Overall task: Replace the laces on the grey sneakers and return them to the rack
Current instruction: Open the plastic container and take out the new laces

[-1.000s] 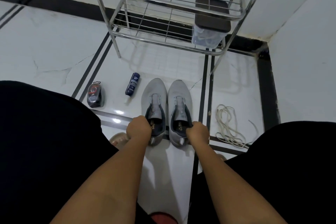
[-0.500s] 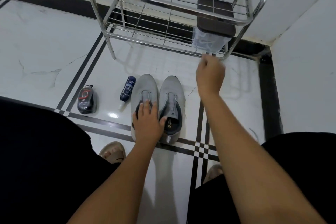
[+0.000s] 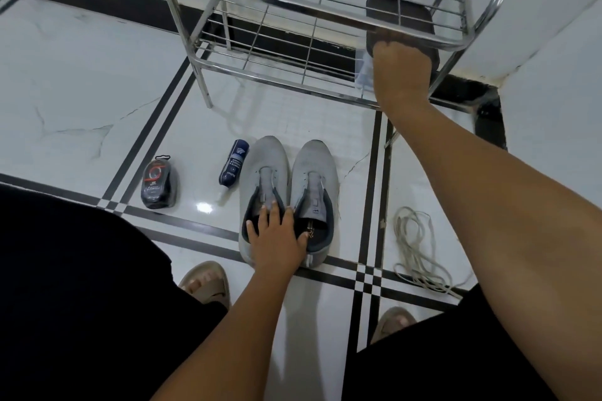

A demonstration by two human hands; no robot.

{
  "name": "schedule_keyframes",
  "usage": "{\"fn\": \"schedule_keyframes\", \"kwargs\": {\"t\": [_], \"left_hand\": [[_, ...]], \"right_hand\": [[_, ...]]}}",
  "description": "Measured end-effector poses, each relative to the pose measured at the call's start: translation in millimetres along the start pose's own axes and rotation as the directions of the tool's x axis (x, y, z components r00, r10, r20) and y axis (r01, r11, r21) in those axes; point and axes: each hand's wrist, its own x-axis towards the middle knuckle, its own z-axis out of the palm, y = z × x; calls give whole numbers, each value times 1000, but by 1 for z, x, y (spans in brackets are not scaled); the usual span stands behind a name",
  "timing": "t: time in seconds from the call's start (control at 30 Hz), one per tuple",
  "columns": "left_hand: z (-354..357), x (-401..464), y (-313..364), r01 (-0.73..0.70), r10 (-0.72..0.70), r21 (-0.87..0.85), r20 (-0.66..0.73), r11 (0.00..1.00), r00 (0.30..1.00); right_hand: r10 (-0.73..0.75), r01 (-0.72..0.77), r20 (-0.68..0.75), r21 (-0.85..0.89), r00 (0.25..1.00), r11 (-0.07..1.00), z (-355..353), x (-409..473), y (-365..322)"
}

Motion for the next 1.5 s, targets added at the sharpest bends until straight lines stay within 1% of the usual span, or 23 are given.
{"fn": "schedule_keyframes", "kwargs": {"t": [0.1, 0.23, 0.33, 0.37, 0.4, 0.43, 0.47, 0.5, 0.53, 0.57, 0.63, 0.73, 0.87, 1.0, 1.1, 1.23, 1.27, 1.3, 1.33, 1.37, 1.4, 1.47, 1.5], "left_hand": [[-1, 3, 4, 27, -29, -97, -23, 995, 999], [-12, 5, 18, 50, -97, -344, -120, 938, 988], [-36, 1, 38, 49, -195, -654, -152, 755, 969], [-47, 0, 45, 75, -221, -760, -91, 646, 971], [-57, -1, 54, 120, -220, -878, 17, 463, 975], [-67, -3, 63, 192, -167, -958, 158, 211, 973], [-73, -5, 69, 285, -66, -957, 288, -43, 955], [-78, -10, 76, 369, 54, -900, 367, -232, 929], [-79, -11, 75, 420, 160, -840, 389, -342, 907], [-80, -14, 76, 451, 261, -806, 374, -385, 890], [-81, -23, 75, 475, 387, -791, 329, -386, 861], [-77, -33, 74, 485, 427, -785, 314, -385, 848], [-82, -43, 81, 456, 420, -851, 326, -259, 847], [-84, -46, 78, 442, 389, -877, 346, -191, 854], [-80, -45, 75, 442, 383, -883, 357, -159, 852], [-78, -46, 75, 470, 408, -876, 391, -111, 825], [-77, -47, 72, 484, 413, -865, 397, -130, 820], [-74, -46, 69, 505, 418, -847, 402, -168, 814], [-73, -46, 65, 523, 426, -824, 403, -216, 810], [-72, -45, 62, 532, 445, -803, 387, -267, 807], [-71, -44, 61, 540, 464, -782, 371, -312, 804], [-69, -38, 62, 558, 509, -743, 341, -368, 790], [-69, -36, 62, 567, 499, -731, 354, -381, 791]], "right_hand": [[-25, 26, -53, 20, 998, 999, -14, -12, 4], [-4, 15, -134, 75, 991, 997, -45, -42, 16], [-3, 32, -204, 140, 979, 990, -54, -74, 12], [-5, 42, -220, 161, 976, 986, -58, -87, 10], [-3, 50, -242, 187, 970, 981, -63, -100, 10], [1, 56, -245, 224, 970, 973, -71, -114, 10], [6, 57, -228, 270, 974, 961, -75, -126, 9], [9, 59, -203, 327, 979, 943, -83, -141, 9], [-2, 67, -162, 395, 987, 916, -87, -152, 5], [-25, 74, -114, 449, 993, 890, -92, -163, 3], [-80, 77, -16, 518, 997, 852, -98, -182, -1], [-42, 1, 51, 625, 998, 781, -98, -202, -4], [98, -83, 9, 624, 995, 777, -94, -219, -2], [258, -203, 25, 692, 966, 693, -93, -223, 9], [455, -353, 82, 757, 887, 550, -89, -220, 27], [621, -493, 141, 750, 771, 441, -87, -218, 41], [697, -545, 160, 751, 699, 374, -87, -217, 49], [790, -593, 183, 761, 586, 263, -83, -216, 62], [864, -607, 222, 786, 453, 116, -78, -214, 77], [889, -579, 288, 815, 355, -33, -72, -213, 91], [883, -540, 351, 830, 312, -140, -67, -212, 99], [822, -534, 447, 818, 353, -216, -54, -211, 99], [777, -580, 475, 795, 413, -178, -49, -211, 90]]}}
